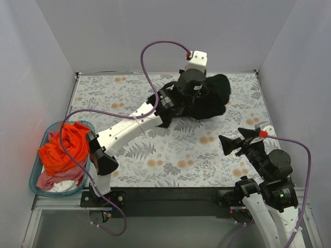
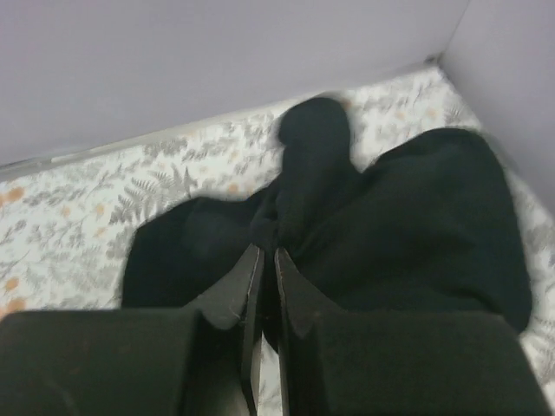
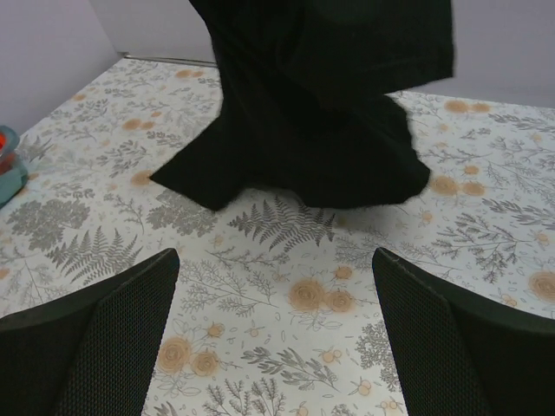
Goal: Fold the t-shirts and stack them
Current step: Move the tshirt to the center of the board
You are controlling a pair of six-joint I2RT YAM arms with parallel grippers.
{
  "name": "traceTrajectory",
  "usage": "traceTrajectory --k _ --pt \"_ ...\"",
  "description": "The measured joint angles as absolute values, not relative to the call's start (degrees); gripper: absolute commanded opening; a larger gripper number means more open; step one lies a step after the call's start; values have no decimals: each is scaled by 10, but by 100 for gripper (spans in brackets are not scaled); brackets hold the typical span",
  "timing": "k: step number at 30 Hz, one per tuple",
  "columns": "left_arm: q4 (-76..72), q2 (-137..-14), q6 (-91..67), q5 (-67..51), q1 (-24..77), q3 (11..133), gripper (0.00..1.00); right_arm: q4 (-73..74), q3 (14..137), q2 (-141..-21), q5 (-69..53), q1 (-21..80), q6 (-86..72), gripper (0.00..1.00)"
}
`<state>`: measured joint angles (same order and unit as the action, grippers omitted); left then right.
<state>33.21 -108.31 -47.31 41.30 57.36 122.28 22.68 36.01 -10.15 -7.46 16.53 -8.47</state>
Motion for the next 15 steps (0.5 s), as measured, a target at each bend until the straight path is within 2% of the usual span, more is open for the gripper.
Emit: traceTrajectory --k 4,5,6,13,15 --pt "265 -1028 -472 436 590 1077 23 240 368 -96 -55 165 -74 98" --pt "251 -1007 -481 444 583 1030 37 243 368 -96 -52 165 -73 98" --pt "240 -983 -494 448 571 977 42 246 369 -96 -48 165 -72 99" --pt "276 -860 -658 437 396 741 63 261 377 -139 -59 165 -72 98" --pt "288 -834 -683 422 382 702 69 262 378 -170 -72 165 -74 98"
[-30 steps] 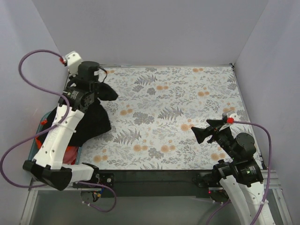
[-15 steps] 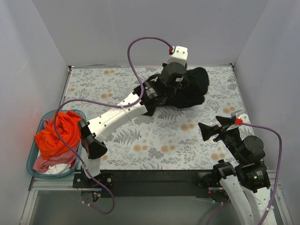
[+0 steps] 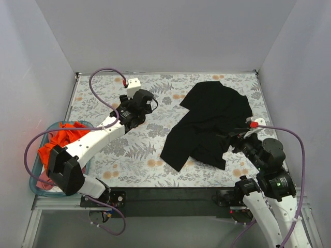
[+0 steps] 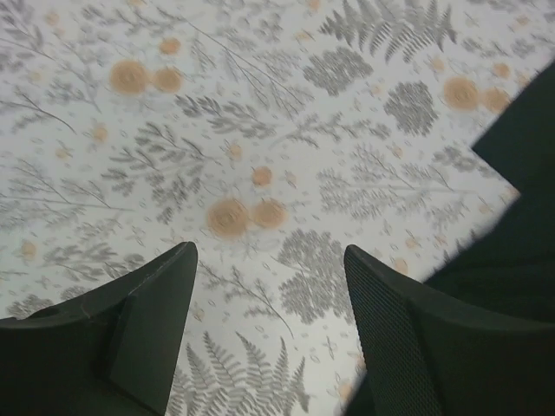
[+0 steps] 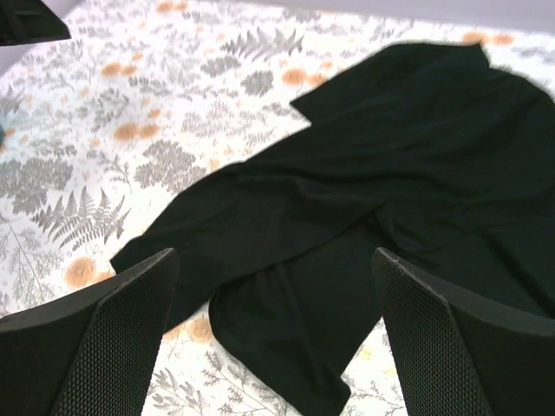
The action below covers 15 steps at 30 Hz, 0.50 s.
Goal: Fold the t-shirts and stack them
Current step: Move the tshirt to the center of the board, then flatten the tshirt out
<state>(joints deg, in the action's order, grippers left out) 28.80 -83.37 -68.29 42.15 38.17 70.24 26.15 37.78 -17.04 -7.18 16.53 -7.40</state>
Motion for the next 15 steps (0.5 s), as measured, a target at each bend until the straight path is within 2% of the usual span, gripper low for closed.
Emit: traceTrajectory --k 4,9,15 --pt "288 -786 -710 339 398 647 76 270 377 -228 -76 166 -95 99" --pt "288 -753 -756 230 431 574 77 274 376 -303 -65 166 -132 98" --pt "292 -837 -774 184 575 573 77 286 368 -404 15 165 -181 97"
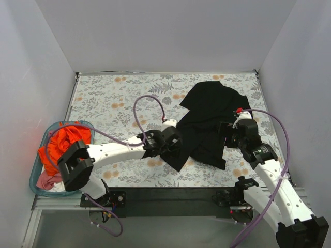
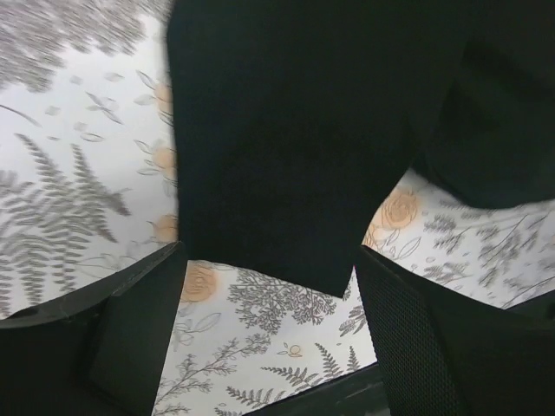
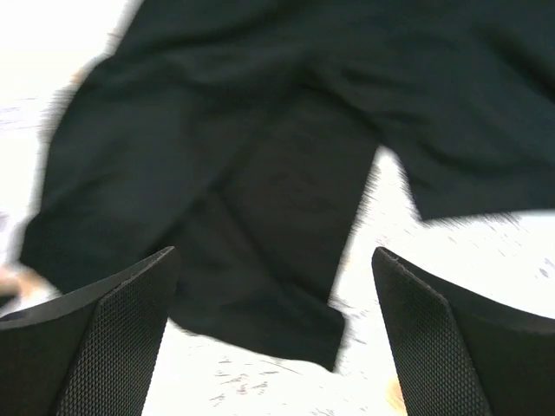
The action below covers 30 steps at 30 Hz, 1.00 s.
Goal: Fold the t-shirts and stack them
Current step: Flatten the tshirt out
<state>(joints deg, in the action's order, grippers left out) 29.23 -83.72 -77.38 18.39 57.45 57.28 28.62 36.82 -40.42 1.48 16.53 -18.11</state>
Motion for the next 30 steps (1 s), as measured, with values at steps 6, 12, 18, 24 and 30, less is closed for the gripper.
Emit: traceTrajectory --k 6,12,18,24,30 --pt "315 -960 -757 191 652 626 76 302 364 -466 127 104 -197 88" --pt "333 -1004 -745 202 656 662 76 301 370 -521 150 -11 -202 87" --pt "355 -1037 -745 204 656 683 75 298 380 -552 132 -33 -213 86" --pt "388 -1046 -738 204 681 698 65 294 378 -540 114 -33 -213 86" --pt "402 -1047 -723 196 719 735 52 287 376 -516 98 -33 -216 86"
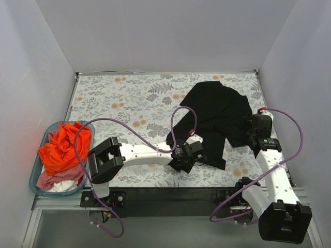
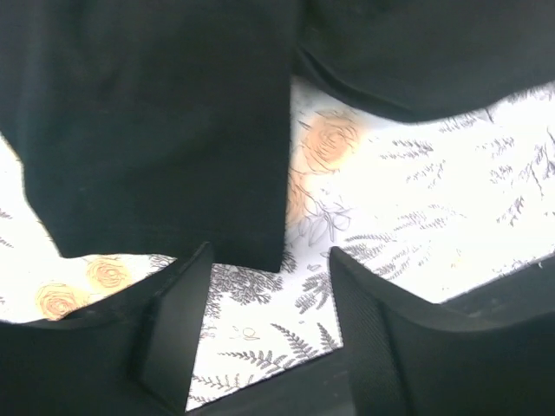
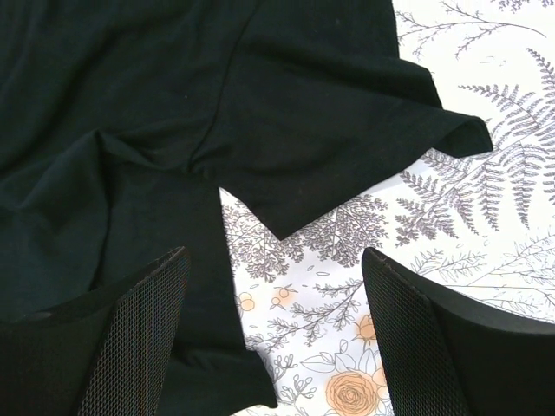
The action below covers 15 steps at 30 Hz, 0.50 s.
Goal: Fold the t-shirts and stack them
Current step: Flatten the tshirt out
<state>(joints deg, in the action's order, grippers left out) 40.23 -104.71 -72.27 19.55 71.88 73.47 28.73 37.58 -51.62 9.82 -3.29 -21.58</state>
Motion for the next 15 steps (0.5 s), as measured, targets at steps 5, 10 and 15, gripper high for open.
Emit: traceTrajectory --k 5,10,15 --pt "409 -1075 -707 173 722 747 44 286 376 -507 84 -33 -220 86" --pt "411 -1104 -696 152 719 758 42 286 365 -497 70 -33 -222 85" --pt "414 -1110 -686 130 710 760 40 285 359 -488 63 -33 -222 85"
